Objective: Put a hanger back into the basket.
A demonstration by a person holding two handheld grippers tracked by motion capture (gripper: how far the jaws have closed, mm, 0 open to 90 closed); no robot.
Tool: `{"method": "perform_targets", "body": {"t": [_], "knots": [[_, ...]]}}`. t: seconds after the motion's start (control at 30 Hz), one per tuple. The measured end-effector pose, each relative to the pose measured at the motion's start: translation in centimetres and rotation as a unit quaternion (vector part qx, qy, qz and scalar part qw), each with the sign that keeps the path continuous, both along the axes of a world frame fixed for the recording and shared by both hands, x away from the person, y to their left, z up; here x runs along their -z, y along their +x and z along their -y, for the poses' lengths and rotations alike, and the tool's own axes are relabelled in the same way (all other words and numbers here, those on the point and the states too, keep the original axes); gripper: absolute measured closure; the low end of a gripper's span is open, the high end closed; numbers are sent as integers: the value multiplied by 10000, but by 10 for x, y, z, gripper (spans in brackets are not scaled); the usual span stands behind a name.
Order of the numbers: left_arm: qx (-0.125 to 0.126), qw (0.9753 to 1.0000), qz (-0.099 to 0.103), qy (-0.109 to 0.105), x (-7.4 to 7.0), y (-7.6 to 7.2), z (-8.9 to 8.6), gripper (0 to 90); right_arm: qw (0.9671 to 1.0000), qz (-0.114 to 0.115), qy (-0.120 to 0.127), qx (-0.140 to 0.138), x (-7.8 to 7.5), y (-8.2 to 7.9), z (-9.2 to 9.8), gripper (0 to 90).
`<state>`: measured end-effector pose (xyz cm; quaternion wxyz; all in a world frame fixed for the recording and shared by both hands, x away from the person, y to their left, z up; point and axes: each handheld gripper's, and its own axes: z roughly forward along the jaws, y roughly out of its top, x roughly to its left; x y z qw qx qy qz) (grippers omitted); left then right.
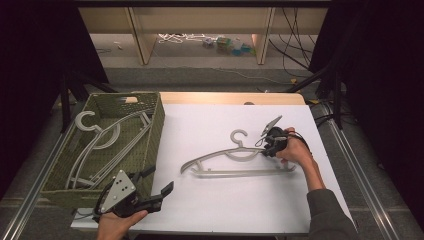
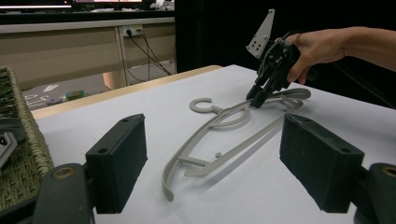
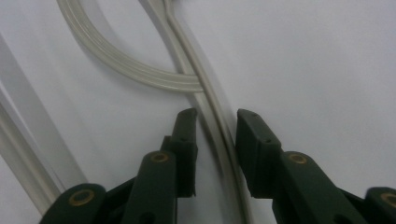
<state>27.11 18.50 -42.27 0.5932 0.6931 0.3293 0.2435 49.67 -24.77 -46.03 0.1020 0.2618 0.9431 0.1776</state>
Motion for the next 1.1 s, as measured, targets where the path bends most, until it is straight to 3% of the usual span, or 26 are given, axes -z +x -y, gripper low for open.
{"method": "perform_targets", "body": {"t": [0.23,0.37,0.53,0.63,0.73,0.8,0.83,0.87,0.9,1.03,1.07,1.1], "knots": [[9,10000,2,11,-1,0,-1,228,9992,12,-251,-306,-1,-3,-4,761],[24,10000,8,42,0,-1,0,229,9962,117,-497,-704,-3,-5,-8,800],[16,9999,46,103,-1,0,1,229,9911,272,-632,-1141,-5,-10,-8,826],[-11,9998,103,140,-4,0,1,229,9909,449,-533,-1152,-9,-12,-7,826],[25,10000,55,9,-8,1,2,229,9895,628,-420,-1236,-19,-18,-8,825],[53,9999,76,99,-10,1,6,229,9869,807,-501,-1306,-26,-24,-12,825],[26,9996,126,263,-13,2,9,228,9863,871,-510,-1304,-27,-25,-12,825],[26,9996,126,263,-13,2,9,228,9863,871,-510,-1304,-27,-25,-12,825],[19,9989,171,439,-15,2,12,228,9860,874,-501,-1326,-30,-27,-12,825],[90,9980,128,614,-21,8,23,229,9791,1259,-611,-1476,-46,-39,-13,825],[90,9980,128,614,-21,8,23,229,9791,1259,-611,-1476,-46,-39,-13,825],[113,9976,39,679,-23,14,29,229,9764,1441,-632,-1477,-55,-45,-14,825]]}}
